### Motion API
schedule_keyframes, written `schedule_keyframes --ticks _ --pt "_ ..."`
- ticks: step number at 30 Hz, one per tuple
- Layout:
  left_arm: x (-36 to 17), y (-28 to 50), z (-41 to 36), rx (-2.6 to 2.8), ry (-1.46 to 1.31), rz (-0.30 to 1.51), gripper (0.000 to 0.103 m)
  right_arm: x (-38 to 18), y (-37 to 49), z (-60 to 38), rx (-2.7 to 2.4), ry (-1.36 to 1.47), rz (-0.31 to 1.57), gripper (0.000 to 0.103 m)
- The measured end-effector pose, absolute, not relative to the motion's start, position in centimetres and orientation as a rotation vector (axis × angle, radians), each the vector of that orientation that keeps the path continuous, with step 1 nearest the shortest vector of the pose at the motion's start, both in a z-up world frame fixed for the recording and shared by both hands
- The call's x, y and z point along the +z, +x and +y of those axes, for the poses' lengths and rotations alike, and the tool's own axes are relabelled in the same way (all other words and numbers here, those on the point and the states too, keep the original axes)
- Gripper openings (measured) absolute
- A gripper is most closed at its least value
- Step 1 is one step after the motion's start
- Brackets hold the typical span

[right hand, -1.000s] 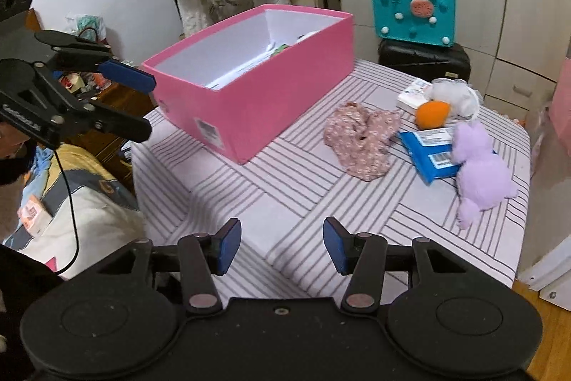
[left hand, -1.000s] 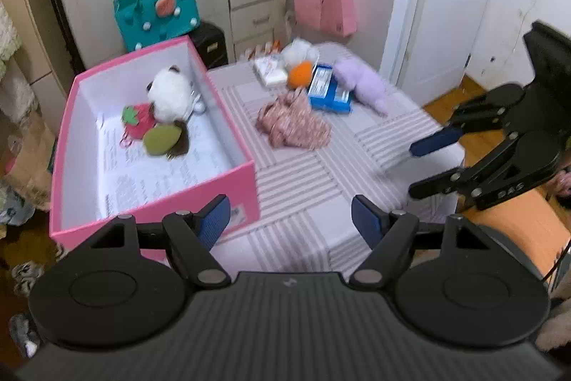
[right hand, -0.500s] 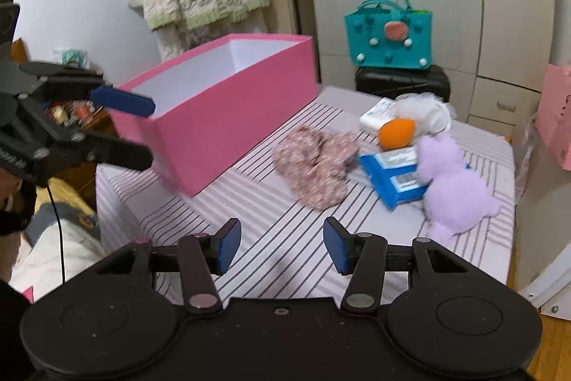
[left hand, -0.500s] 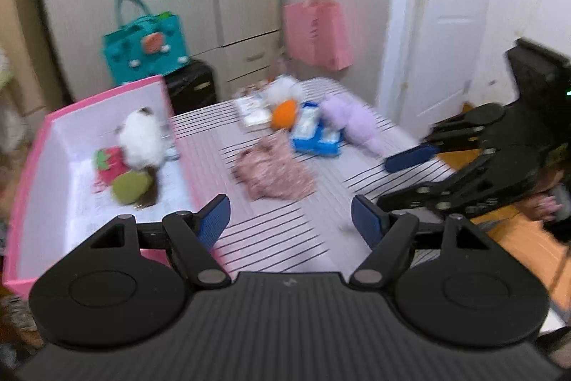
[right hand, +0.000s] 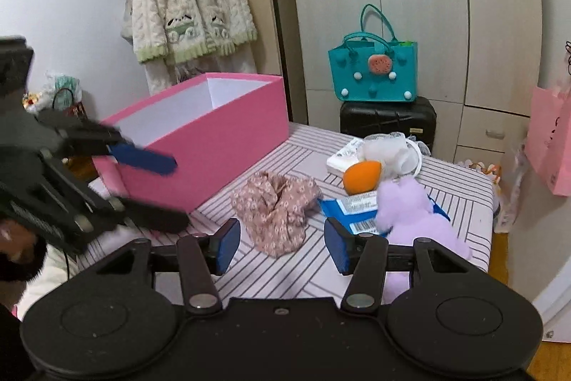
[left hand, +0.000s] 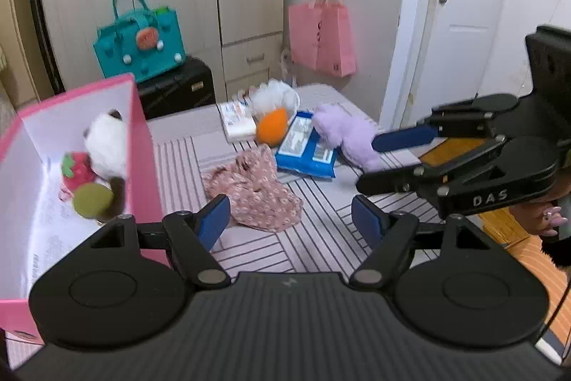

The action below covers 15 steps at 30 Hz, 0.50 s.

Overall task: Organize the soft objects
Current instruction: 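Move the left tool to the pink floral scrunchie while the right tool approaches the orange makeup sponge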

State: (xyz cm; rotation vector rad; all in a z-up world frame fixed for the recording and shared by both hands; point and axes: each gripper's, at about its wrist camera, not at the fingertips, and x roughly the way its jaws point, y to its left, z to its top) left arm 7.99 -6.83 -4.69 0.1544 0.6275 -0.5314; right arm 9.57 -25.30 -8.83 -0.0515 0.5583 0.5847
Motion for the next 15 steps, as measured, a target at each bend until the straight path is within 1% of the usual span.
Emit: schedule_keyframes --ticks 6,15 --pt "-6.8 9.9 -9.0 -0.510 0.143 0.659 0.074 -9.1 11.8 -26.2 0.549 -0.018 0.548 0.061" --pt "-9.7 12.0 -10.7 -0.330 0.109 0.575 0.074 -9.6 15.1 -25.8 0.532 -0.080 0.553 0.061"
